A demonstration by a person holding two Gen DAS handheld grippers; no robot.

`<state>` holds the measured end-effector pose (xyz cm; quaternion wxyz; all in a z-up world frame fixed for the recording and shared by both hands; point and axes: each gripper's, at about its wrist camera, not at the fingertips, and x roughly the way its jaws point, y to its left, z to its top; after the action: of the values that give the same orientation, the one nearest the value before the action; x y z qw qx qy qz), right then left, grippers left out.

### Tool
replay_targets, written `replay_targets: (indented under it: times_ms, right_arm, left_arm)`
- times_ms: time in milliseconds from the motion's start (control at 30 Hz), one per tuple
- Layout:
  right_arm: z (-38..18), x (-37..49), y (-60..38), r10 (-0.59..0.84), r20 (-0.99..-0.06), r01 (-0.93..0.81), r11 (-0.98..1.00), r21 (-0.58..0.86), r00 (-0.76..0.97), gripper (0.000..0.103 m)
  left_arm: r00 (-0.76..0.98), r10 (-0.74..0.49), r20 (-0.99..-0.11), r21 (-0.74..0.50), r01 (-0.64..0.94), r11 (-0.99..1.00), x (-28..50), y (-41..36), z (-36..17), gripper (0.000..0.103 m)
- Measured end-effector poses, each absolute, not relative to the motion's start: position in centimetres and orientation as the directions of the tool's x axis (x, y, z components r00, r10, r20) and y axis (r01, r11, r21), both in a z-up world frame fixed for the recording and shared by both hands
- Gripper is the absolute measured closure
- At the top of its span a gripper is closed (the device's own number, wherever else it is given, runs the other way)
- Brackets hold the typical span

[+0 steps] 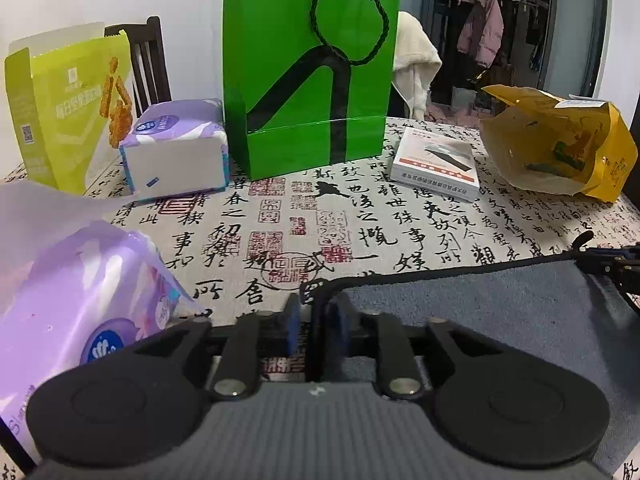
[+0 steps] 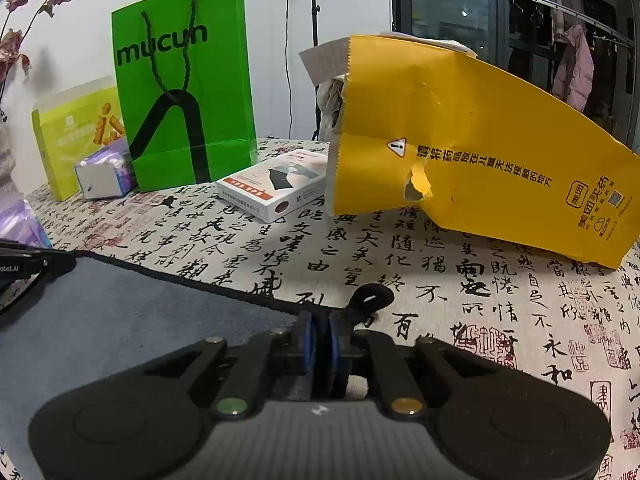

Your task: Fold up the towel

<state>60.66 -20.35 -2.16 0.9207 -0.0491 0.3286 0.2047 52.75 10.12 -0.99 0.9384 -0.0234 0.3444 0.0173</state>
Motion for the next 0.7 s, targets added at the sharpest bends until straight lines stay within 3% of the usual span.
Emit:
replay_targets:
  times_ms: [33, 67, 133, 233, 400, 467, 500, 700]
  right_arm:
    - [-2.1, 60.7, -20.3, 0.331, -0.628, -0.4, 0.916, 0.035, 0.705, 0.079]
    - [-2.0, 60.7, -20.4, 0.323, -0.629, -0.39, 0.92, 0.034, 0.707, 0.067]
    - [-1.8, 60.7, -20.5, 0.328, -0.629, -0.387, 0.921, 0.046, 0.705, 0.063]
    - [-1.5, 60.3, -20.6, 0.33, -0.625, -0.386, 0.921, 0.049, 0.708, 0.059]
    - [-1.1, 59.4, -20.4, 0.345, -0.628, -0.4, 0.915, 0.059, 0.697, 0.037]
    - [-0.9, 58.8, -20.2, 0.346, -0.628, -0.4, 0.914, 0.058, 0.697, 0.02]
    - [-0.8, 58.5, -20.1, 0.346, -0.628, -0.402, 0.914, 0.056, 0.697, 0.017]
    - [-0.4, 56.7, -19.9, 0.355, -0.641, -0.419, 0.906, 0.056, 0.68, 0.014]
  left_arm:
    - [0.762, 0.02, -0.647, -0.031, -0.052, 0.998, 52.7, 10.2, -1.0, 0.052]
    - [0.763, 0.019, -0.646, -0.033, -0.053, 0.998, 52.6, 10.3, -0.9, 0.045]
    - [0.769, 0.014, -0.639, -0.042, -0.053, 0.998, 52.2, 10.4, -0.8, 0.03]
    - [0.772, 0.003, -0.635, -0.032, -0.03, 0.999, 51.6, 10.2, -0.6, 0.02]
    - [0.773, -0.001, -0.635, -0.023, -0.017, 1.0, 50.6, 9.7, -0.3, 0.013]
    - [0.772, 0.007, -0.635, -0.017, -0.023, 1.0, 50.2, 9.6, -0.2, 0.01]
    - [0.773, 0.012, -0.635, -0.014, -0.026, 1.0, 49.9, 9.6, -0.1, 0.009]
    - [0.771, 0.036, -0.635, 0.007, -0.041, 0.999, 48.0, 9.3, 0.4, 0.006]
